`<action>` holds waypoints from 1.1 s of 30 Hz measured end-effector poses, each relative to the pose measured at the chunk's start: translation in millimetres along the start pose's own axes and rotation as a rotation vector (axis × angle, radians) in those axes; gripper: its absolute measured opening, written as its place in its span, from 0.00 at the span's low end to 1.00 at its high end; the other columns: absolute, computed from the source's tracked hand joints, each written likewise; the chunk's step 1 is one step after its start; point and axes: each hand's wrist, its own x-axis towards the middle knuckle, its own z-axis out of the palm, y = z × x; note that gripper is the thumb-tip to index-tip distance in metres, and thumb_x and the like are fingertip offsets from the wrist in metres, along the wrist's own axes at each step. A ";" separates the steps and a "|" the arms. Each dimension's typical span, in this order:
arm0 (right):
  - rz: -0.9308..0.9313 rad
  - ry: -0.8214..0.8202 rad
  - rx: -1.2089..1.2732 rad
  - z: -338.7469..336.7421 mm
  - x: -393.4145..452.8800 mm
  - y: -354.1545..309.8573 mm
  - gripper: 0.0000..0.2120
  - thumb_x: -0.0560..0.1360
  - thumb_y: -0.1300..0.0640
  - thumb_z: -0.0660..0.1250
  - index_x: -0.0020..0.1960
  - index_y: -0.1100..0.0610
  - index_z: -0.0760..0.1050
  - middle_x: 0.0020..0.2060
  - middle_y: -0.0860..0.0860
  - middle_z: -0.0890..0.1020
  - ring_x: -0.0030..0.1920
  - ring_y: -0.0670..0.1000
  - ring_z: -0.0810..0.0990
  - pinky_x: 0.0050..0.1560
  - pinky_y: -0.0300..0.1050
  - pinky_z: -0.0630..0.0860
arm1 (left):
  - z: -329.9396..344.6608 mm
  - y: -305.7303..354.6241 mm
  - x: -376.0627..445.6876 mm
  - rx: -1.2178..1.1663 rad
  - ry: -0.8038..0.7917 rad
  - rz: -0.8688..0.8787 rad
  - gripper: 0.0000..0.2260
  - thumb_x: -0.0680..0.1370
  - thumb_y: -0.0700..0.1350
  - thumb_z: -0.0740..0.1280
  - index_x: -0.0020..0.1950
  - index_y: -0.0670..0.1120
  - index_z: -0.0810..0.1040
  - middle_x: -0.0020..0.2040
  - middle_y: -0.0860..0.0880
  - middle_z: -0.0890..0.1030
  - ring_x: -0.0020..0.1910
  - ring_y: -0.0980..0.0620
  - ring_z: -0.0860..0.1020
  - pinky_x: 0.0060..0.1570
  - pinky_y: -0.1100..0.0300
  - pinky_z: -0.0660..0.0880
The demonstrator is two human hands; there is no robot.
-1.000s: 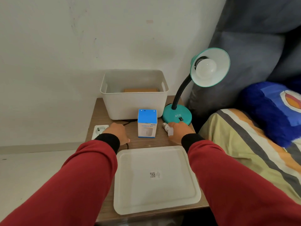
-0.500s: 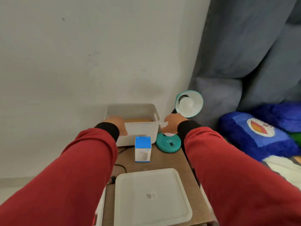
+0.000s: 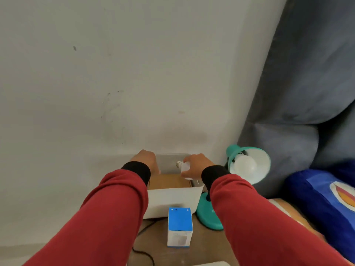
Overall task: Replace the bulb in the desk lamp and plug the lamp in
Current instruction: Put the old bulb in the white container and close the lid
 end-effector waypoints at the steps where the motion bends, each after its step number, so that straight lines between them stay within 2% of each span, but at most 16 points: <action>1: 0.002 -0.018 0.007 5.3 8.2 0.2 0.17 0.78 0.56 0.59 0.64 0.59 0.73 0.60 0.57 0.78 0.60 0.57 0.76 0.55 0.45 0.72 | 6.4 -1.8 9.7 0.007 -0.022 -0.001 0.21 0.76 0.51 0.66 0.66 0.42 0.72 0.63 0.44 0.76 0.61 0.45 0.76 0.57 0.58 0.73; 6: 0.035 -0.106 0.100 38.9 43.0 2.5 0.18 0.78 0.54 0.61 0.65 0.59 0.72 0.62 0.56 0.77 0.62 0.57 0.75 0.59 0.43 0.71 | 40.0 -8.0 47.3 0.018 -0.112 0.019 0.25 0.78 0.52 0.64 0.70 0.40 0.68 0.69 0.43 0.72 0.68 0.45 0.71 0.65 0.56 0.68; 12: 0.103 -0.095 0.133 69.5 70.8 6.9 0.18 0.79 0.48 0.58 0.59 0.59 0.76 0.57 0.57 0.79 0.60 0.59 0.76 0.62 0.48 0.70 | 64.2 -15.1 63.7 0.032 -0.154 0.034 0.18 0.78 0.50 0.64 0.63 0.39 0.75 0.63 0.42 0.77 0.62 0.44 0.75 0.60 0.55 0.72; 15: 0.112 -0.094 0.130 74.8 75.0 8.5 0.17 0.78 0.49 0.58 0.61 0.57 0.75 0.59 0.58 0.79 0.60 0.59 0.75 0.66 0.51 0.70 | 67.6 -17.6 68.0 0.048 -0.164 0.028 0.19 0.78 0.51 0.64 0.63 0.39 0.75 0.64 0.42 0.77 0.63 0.43 0.75 0.60 0.54 0.72; 21: 0.102 -0.112 0.139 79.5 80.1 9.7 0.18 0.78 0.50 0.59 0.65 0.56 0.72 0.61 0.57 0.77 0.61 0.58 0.75 0.60 0.48 0.72 | 69.8 -18.4 69.1 0.062 -0.180 0.000 0.20 0.79 0.51 0.62 0.65 0.40 0.73 0.65 0.42 0.76 0.64 0.44 0.74 0.62 0.56 0.71; 27: 0.078 -0.149 0.020 73.5 76.2 9.1 0.19 0.77 0.50 0.62 0.64 0.59 0.71 0.60 0.57 0.78 0.60 0.58 0.76 0.61 0.50 0.74 | 69.2 -18.6 64.4 0.077 -0.180 -0.006 0.17 0.79 0.49 0.63 0.63 0.40 0.75 0.62 0.43 0.77 0.62 0.44 0.76 0.60 0.56 0.72; 30: 0.094 -0.160 -0.037 63.9 70.1 7.2 0.18 0.77 0.51 0.61 0.62 0.60 0.74 0.58 0.57 0.79 0.58 0.57 0.77 0.57 0.47 0.74 | 60.5 -17.9 55.8 0.070 -0.163 -0.006 0.19 0.78 0.50 0.64 0.64 0.40 0.74 0.63 0.43 0.77 0.63 0.44 0.75 0.60 0.56 0.72; 33: 0.107 -0.161 -0.063 48.4 55.4 5.0 0.22 0.77 0.48 0.61 0.66 0.59 0.71 0.61 0.56 0.78 0.60 0.57 0.77 0.60 0.47 0.75 | 44.1 -16.8 38.4 0.071 -0.115 0.007 0.20 0.78 0.50 0.64 0.65 0.40 0.73 0.64 0.43 0.76 0.64 0.44 0.74 0.61 0.56 0.71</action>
